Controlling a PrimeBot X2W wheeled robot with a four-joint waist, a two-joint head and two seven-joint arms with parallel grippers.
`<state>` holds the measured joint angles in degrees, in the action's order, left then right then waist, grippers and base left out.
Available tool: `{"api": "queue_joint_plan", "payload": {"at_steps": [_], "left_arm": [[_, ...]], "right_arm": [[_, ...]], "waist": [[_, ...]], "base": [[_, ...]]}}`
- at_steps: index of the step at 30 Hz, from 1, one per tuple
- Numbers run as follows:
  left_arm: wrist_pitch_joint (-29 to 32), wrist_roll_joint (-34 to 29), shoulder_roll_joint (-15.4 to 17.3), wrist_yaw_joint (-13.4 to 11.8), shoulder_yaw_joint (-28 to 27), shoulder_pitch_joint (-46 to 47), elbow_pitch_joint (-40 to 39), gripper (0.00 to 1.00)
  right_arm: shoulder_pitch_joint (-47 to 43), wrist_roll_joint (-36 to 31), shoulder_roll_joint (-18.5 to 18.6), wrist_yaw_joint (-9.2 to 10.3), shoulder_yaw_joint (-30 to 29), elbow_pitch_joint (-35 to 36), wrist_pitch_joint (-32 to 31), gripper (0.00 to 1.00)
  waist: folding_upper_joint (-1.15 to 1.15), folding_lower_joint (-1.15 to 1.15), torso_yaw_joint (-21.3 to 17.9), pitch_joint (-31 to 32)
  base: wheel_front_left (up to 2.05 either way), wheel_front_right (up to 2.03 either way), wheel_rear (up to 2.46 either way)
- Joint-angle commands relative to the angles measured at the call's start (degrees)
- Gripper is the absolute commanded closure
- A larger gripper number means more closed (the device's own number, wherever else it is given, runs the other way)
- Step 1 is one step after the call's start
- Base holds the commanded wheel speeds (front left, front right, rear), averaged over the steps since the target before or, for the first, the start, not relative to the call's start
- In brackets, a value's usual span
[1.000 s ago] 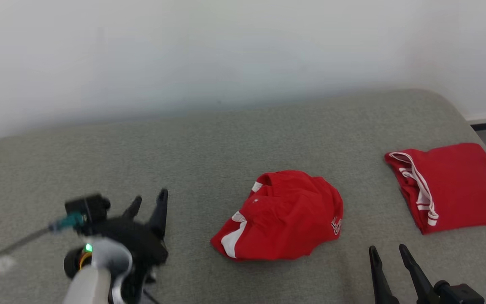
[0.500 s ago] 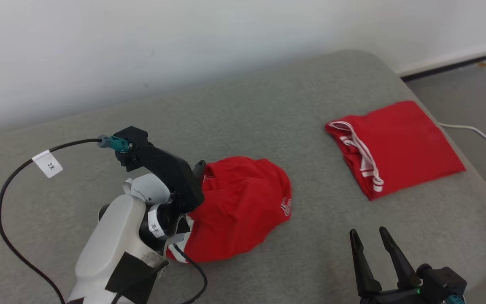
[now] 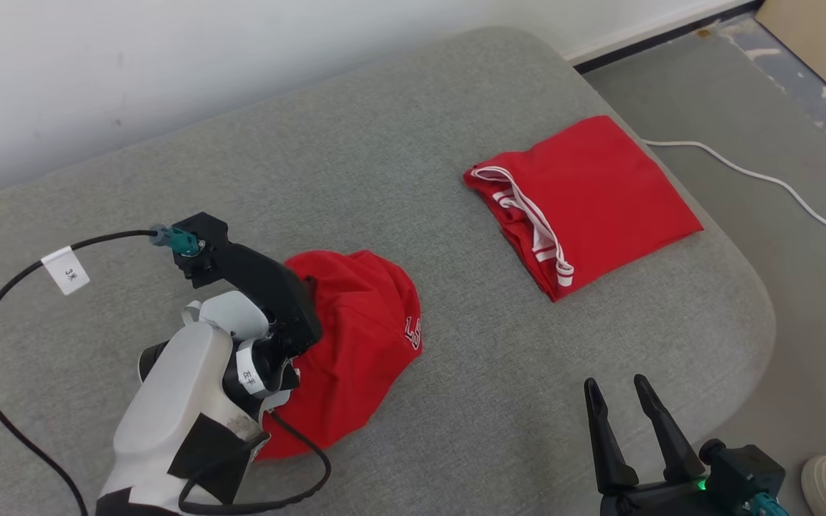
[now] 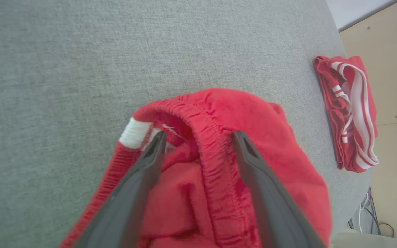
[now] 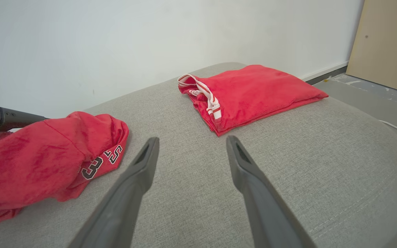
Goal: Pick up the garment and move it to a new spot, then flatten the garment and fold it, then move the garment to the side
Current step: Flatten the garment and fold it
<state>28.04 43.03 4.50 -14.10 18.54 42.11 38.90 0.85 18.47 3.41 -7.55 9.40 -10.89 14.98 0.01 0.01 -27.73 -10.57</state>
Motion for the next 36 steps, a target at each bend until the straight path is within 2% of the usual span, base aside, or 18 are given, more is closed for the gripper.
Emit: {"api": "queue_joint_plan", "payload": {"at_steps": [1,5,6,7,8,9,17,27,29,32,36], "left_arm": [[-0.5,0.8,-0.1,0.5,0.0,0.6,0.6,0.00],[-0.5,1.3,-0.3,0.6,0.2,0.5,1.3,0.00],[-0.8,1.3,-0.3,0.9,0.3,0.4,1.6,0.10],[-1.3,1.1,-0.3,1.3,0.4,0.5,1.7,0.54],[-2.2,1.0,-0.3,1.8,0.4,0.6,1.6,0.88],[-3.0,0.8,-0.3,2.5,0.6,0.7,1.6,1.00],[-12.7,-0.7,-0.8,6.8,1.3,4.1,-1.7,1.00],[-20.4,3.5,-1.6,14.9,4.4,11.2,-15.8,1.00],[-19.8,5.8,-1.6,15.4,5.1,10.6,-18.4,1.00],[-17.1,6.3,-1.3,14.8,7.5,7.4,-21.0,1.00],[-13.1,4.5,3.5,13.8,11.1,-1.8,-24.0,1.00]], "right_arm": [[0.4,-0.2,-0.3,0.15,0.1,0.3,0.2,0.00],[0.6,-0.4,-0.3,0.15,0.6,0.2,0.2,0.00],[0.8,-0.3,-0.3,0.15,0.8,0.2,0.2,0.00],[0.8,-0.3,-0.3,0.15,0.8,0.2,0.2,0.00],[0.9,-0.3,-0.3,0.15,0.8,0.3,0.3,0.00],[0.9,-0.3,-0.3,0.15,0.8,0.3,0.3,0.00],[-0.1,-0.5,0.2,0.15,0.4,0.2,0.2,0.00],[-0.8,-0.7,0.7,0.15,0.2,-0.1,0.2,0.00],[-1.0,-0.8,0.8,0.15,0.4,-0.2,0.2,0.00],[-1.3,-0.5,0.9,0.15,0.0,-0.1,0.2,0.00],[-2.1,-0.4,0.9,0.15,0.0,0.0,0.2,0.00]], "waist": [[-0.01,-0.01,-0.9,-0.7],[-0.01,-0.01,-1.0,-0.2],[-0.01,-0.01,-1.1,-0.1],[-0.01,-0.01,-1.1,0.0],[-0.01,-0.01,-1.1,0.0],[-0.01,-0.01,-1.1,0.1],[-0.01,-0.01,0.9,1.3],[-0.01,-0.01,6.1,3.9],[-0.01,-0.01,7.1,4.6],[-0.01,-0.01,9.2,5.2],[-0.01,-0.01,12.2,5.6]], "base": [[0.00,0.00,0.00],[0.00,0.00,0.00],[0.00,0.00,0.00],[0.00,0.00,0.00],[0.00,0.00,0.00],[0.00,0.00,0.00],[0.00,0.00,0.00],[0.00,0.00,0.00],[0.00,0.00,0.00],[0.00,0.00,0.00],[0.00,0.00,0.00]]}}
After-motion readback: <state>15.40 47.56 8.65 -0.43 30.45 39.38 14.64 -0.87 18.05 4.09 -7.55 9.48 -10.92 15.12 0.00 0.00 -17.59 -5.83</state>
